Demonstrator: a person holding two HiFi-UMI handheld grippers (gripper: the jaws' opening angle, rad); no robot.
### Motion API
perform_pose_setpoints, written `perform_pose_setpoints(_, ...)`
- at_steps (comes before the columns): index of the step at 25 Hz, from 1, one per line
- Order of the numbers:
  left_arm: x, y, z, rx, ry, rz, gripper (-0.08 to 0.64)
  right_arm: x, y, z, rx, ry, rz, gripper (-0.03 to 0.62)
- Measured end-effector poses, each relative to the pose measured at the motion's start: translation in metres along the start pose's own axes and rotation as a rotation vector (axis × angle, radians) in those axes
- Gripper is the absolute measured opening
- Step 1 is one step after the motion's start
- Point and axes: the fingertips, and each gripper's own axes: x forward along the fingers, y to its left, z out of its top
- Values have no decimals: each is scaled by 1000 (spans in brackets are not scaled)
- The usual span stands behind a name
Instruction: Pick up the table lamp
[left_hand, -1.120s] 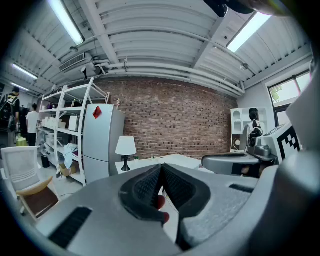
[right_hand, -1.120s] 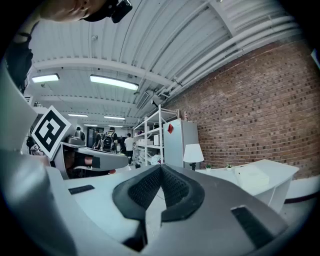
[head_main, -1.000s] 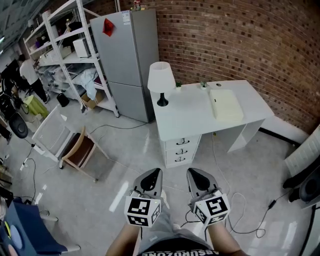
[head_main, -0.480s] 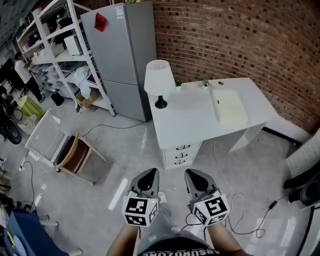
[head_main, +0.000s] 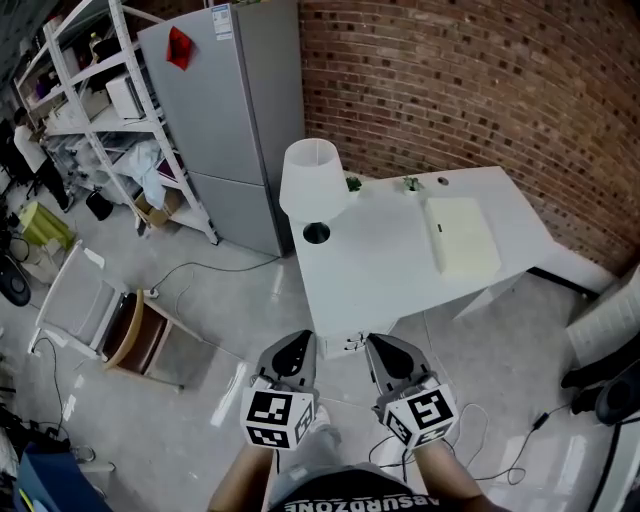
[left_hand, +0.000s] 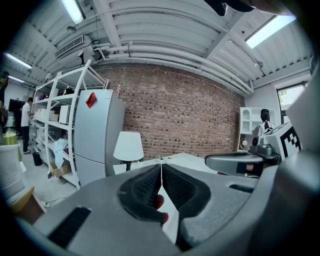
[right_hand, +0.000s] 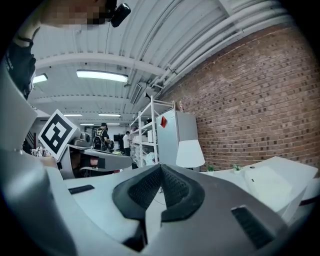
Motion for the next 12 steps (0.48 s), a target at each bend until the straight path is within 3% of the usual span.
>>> perform_pose_setpoints(7,49,43,21,-18,0,-21,0,64,-30,18,18,-5,16,-8)
perform_pose_setpoints(12,72,73,33,-52,1,-46,0,99,-40,28,131,-30,63,-8)
